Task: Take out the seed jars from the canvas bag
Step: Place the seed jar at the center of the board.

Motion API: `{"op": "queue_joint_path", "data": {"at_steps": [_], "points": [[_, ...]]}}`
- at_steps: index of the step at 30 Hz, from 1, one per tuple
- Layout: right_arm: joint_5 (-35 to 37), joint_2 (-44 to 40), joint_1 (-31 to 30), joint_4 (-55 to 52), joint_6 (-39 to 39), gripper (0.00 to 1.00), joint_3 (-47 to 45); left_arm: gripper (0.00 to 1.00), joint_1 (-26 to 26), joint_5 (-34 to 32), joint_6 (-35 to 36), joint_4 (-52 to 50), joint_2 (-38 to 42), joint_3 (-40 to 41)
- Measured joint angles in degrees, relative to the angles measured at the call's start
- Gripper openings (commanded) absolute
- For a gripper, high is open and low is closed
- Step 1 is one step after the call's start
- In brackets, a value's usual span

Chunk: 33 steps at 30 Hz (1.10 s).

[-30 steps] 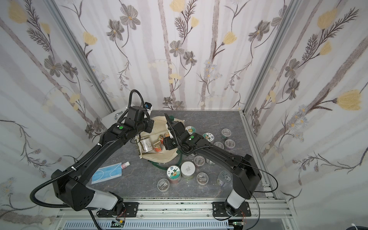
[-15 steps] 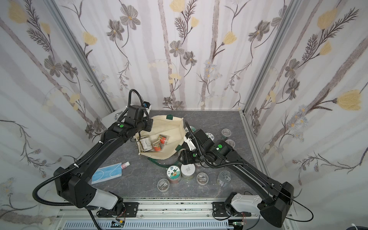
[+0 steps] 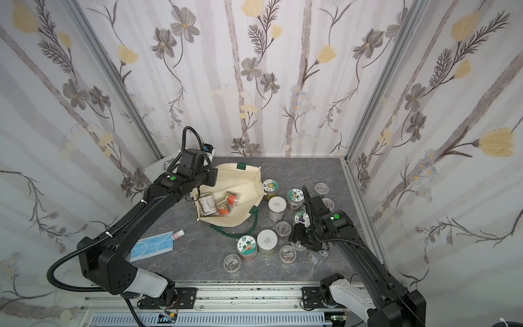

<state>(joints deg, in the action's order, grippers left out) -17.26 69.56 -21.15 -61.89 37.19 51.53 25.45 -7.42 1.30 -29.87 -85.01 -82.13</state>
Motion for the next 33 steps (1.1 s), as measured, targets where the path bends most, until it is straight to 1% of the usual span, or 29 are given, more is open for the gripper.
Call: {"op": "queue_joint_path", "data": {"at_steps": [4, 10, 16, 29, 31, 33], "points": [[-1.3, 3.1, 4.5, -0.4, -0.8, 0.61, -1.2, 0.0, 0.0, 0.2, 0.0, 0.0, 0.0, 0.0], [-2.4, 8.6, 6.5, -0.9, -1.9, 0.63, -0.2, 0.0, 0.0, 0.7, -0.2, 0.0, 0.1, 0.0], [-2.3, 13.7, 7.5, -0.6, -3.0, 0.64, 1.4, 0.0, -0.1, 1.0, -0.2, 0.0, 0.2, -0.1], [-2.1, 21.2, 9.0, 1.2, -5.6, 0.66, 2.5, 0.0, -0.3, 1.7, -0.2, -0.4, 0.5, -0.1], [-2.1, 22.6, 9.2, 1.4, -6.1, 0.69, 3.1, 0.0, -0.3, 1.7, -0.2, -0.4, 0.5, -0.1], [-1.7, 23.8, 9.6, 2.1, -6.9, 0.74, 3.5, 0.0, -0.3, 1.7, -0.2, -0.4, 0.5, -0.1]]}}
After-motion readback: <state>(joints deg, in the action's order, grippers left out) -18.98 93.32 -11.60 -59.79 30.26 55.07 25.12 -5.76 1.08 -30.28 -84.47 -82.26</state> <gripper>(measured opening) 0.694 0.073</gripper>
